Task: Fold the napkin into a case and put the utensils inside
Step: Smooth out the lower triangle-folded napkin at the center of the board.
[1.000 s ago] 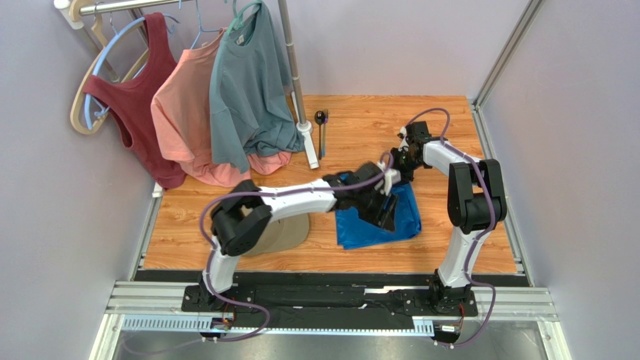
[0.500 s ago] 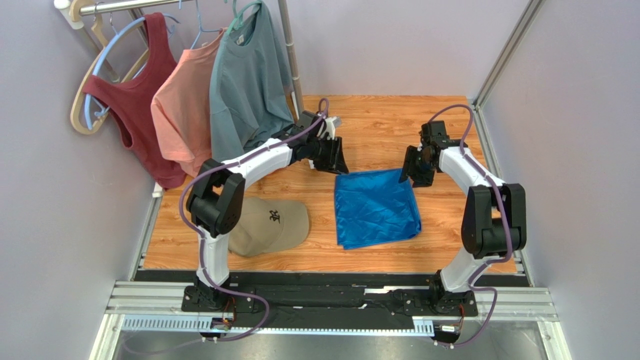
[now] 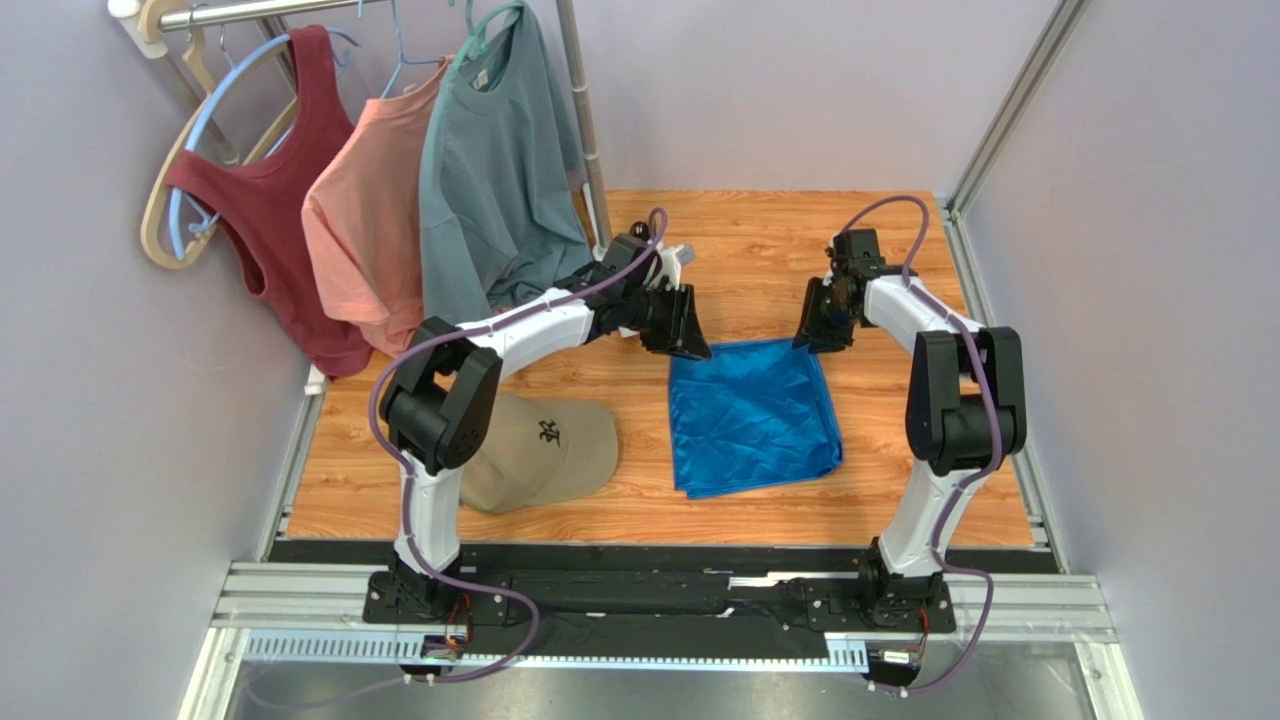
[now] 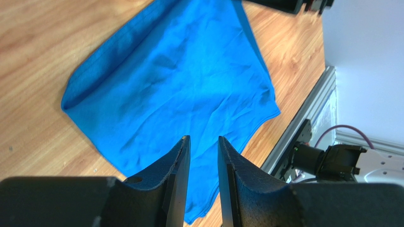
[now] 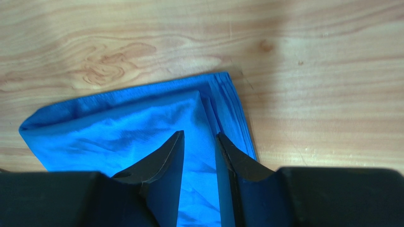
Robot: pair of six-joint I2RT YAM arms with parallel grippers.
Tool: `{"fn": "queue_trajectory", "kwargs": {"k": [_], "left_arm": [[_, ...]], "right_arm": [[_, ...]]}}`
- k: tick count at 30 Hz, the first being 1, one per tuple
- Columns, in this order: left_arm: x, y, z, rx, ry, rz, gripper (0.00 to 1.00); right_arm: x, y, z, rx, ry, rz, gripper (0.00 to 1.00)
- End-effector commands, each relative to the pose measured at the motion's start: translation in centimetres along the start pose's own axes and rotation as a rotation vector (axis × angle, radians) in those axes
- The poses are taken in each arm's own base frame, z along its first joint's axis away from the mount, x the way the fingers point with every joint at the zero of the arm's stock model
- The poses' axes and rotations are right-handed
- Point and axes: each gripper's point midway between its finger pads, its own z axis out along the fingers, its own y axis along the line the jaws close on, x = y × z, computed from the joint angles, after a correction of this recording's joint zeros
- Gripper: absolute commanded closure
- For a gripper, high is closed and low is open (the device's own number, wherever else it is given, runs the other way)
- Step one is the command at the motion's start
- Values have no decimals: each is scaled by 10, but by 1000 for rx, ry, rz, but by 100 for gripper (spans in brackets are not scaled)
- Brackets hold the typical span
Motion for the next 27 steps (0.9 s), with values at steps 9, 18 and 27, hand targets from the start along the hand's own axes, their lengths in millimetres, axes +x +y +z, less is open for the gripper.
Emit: {"fn": "queue_trajectory", "kwargs": {"k": [9,18,27], "left_arm": [[11,-28,-10,53,1,57,64],[21,-34,-2,61,28,58,65],[11,-41,-9,24,-1,78,66]], "right_arm": [[-35,15,19,-57,-62,-54,69],[-35,22,23,-89,-61,-70,90],[-44,30,-5,-89,-100,28,100]]}}
